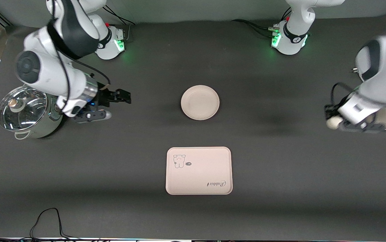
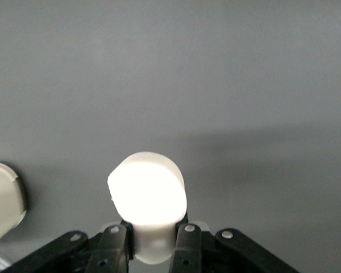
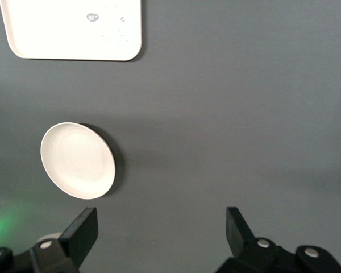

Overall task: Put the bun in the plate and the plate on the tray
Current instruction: 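Carry the bun toward the plate while the right gripper reaches the plate rim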

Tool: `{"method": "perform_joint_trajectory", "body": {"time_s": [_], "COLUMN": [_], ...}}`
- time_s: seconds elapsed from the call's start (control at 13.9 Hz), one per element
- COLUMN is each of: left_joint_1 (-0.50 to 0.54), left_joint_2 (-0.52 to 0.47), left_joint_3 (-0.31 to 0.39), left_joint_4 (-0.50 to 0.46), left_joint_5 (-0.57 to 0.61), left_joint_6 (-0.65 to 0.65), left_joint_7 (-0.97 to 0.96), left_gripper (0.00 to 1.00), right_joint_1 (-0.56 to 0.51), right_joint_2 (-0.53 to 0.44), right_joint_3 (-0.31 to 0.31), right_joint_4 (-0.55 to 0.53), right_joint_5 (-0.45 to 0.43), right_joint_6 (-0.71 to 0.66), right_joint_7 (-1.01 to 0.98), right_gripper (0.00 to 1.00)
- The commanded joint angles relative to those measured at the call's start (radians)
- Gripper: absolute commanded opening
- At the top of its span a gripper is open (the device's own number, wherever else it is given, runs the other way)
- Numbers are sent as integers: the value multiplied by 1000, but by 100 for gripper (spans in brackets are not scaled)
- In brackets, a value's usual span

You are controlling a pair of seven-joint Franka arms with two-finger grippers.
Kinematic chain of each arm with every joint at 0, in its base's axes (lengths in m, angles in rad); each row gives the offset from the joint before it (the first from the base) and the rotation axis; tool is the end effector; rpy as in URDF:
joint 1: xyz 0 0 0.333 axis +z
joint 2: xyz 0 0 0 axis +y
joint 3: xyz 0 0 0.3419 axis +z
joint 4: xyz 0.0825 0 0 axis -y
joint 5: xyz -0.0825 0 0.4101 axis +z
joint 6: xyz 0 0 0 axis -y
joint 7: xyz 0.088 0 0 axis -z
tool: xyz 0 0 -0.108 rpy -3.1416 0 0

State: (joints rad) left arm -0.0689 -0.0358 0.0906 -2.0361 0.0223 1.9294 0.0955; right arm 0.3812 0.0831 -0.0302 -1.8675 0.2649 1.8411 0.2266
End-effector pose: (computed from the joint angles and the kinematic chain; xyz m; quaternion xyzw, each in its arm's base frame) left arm 0.5574 0.0141 0.4678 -0.9985 0.0412 0.0360 0.0066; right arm 0.5549 0.2261 0.4771 -0.9906 -0.0194 0.0872 0.1033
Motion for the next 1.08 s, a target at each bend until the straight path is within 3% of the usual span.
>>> {"method": "perform_joint_trajectory", "body": {"time_s": [0.0, 0.22, 0.5, 0.79, 1.01], "left_joint_1": [47, 25, -14, -69, -233], "left_joint_2": [-123, -151, -75, 121, 342], "left_joint_3": [-5, -23, -239, -455, -486], "left_joint_4": [-24, -13, 7, 77, 192], "left_joint_5": [-4, -8, 8, 11, 123], "left_joint_6": [-104, -136, -80, 28, 97], "left_joint_7": [46, 1, -378, -811, -1171], "left_gripper": [30, 30, 32, 36, 36], "right_joint_1": [45, 94, 128, 178, 182], "right_joint_2": [-13, 10, 52, 84, 147], "right_joint_3": [-10, -10, -10, -8, -8], "right_joint_4": [-64, -117, -147, -235, -245], "right_joint_5": [22, 25, 25, 30, 45], "right_joint_6": [85, 203, 269, 440, 486], "right_joint_7": [28, 30, 28, 28, 16], "right_gripper": [100, 100, 100, 100, 100]}}
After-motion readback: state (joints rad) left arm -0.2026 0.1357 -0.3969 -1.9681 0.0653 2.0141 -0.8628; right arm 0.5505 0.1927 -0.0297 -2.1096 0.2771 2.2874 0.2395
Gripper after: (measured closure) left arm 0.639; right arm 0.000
